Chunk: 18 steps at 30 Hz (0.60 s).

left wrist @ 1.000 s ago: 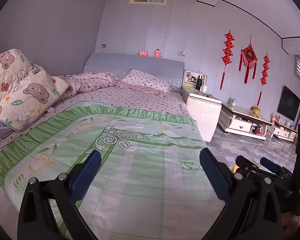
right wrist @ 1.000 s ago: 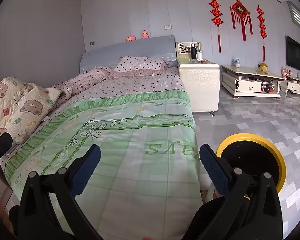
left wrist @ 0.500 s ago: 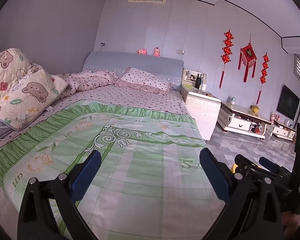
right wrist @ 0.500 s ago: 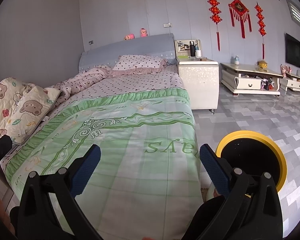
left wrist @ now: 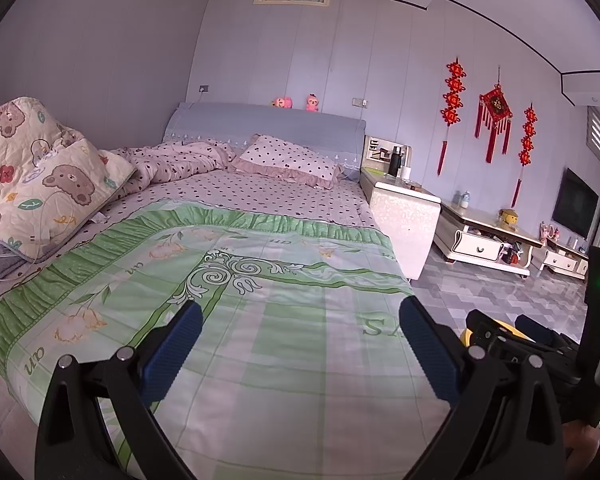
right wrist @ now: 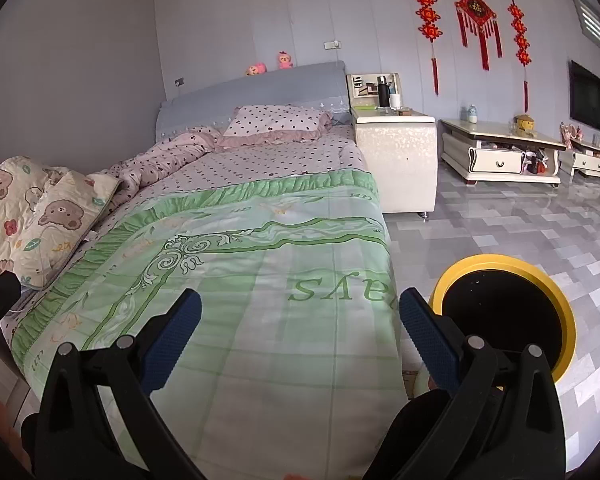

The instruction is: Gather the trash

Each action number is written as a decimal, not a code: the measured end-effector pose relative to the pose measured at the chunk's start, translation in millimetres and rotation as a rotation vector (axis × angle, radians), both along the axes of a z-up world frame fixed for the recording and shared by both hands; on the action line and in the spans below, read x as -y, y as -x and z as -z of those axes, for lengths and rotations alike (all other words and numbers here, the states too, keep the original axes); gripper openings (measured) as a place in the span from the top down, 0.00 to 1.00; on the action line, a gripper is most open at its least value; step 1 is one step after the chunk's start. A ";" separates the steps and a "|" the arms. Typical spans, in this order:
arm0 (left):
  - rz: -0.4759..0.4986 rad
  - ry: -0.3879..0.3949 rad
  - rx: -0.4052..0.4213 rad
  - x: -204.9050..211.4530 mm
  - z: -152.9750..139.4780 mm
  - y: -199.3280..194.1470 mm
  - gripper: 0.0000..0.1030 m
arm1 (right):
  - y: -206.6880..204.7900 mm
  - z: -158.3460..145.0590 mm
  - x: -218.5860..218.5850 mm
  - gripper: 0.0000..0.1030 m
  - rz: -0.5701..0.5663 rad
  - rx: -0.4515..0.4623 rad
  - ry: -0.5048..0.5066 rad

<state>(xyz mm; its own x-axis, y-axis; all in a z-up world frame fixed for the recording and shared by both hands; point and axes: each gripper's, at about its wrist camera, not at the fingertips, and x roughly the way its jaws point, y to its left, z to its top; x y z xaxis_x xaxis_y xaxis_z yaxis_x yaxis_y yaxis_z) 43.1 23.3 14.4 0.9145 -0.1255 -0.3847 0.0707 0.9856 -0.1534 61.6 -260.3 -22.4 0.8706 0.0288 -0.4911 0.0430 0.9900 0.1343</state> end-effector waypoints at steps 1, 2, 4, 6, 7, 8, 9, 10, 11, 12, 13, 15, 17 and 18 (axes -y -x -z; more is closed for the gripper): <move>0.000 -0.001 -0.001 0.1 0.4 0.1 0.08 | -0.6 -0.8 -0.4 0.08 -0.001 -0.001 -0.001; -0.001 0.000 -0.001 0.0 0.4 0.5 0.08 | -1.1 -0.1 -0.8 0.08 -0.002 -0.003 -0.001; -0.001 0.005 -0.004 -0.2 1.2 0.3 0.08 | -1.6 1.0 -1.3 0.08 -0.002 -0.006 0.000; 0.000 0.003 -0.005 -0.1 1.3 -0.4 0.08 | -1.9 1.9 -1.8 0.08 -0.003 -0.008 0.000; 0.000 0.003 -0.006 -0.1 2.0 -0.1 0.08 | -2.2 2.3 -1.9 0.08 -0.002 -0.009 -0.001; 0.000 0.004 -0.008 -1.0 2.4 -1.3 0.08 | -2.4 2.9 -1.9 0.08 -0.002 -0.010 -0.002; 0.000 0.004 -0.010 -1.1 3.0 -1.2 0.08 | -2.3 2.4 -1.8 0.08 -0.002 -0.009 0.000; 0.000 0.005 -0.012 -1.2 3.0 -1.7 0.08 | -2.7 3.0 -1.9 0.08 -0.001 -0.011 -0.001; 0.000 0.005 -0.012 -1.4 3.3 -2.0 0.08 | -3.0 3.6 -1.8 0.08 0.000 -0.013 -0.003; 0.000 0.004 -0.013 -1.2 3.6 -1.7 0.08 | -3.6 4.7 -1.7 0.08 0.000 -0.017 -0.006; 0.000 0.003 -0.012 -1.5 3.3 -2.0 0.08 | -3.7 5.3 -1.3 0.08 0.001 -0.019 -0.008; 0.000 0.004 -0.012 -1.7 3.8 -1.9 0.08 | -4.4 6.5 -1.5 0.08 0.003 -0.022 -0.009; -0.001 0.003 -0.015 -0.8 2.9 -2.4 0.08 | -4.1 6.2 -1.1 0.08 0.003 -0.022 -0.010; -0.002 0.003 -0.016 -0.9 3.4 -2.3 0.08 | -4.2 6.4 -1.1 0.08 0.002 -0.023 -0.012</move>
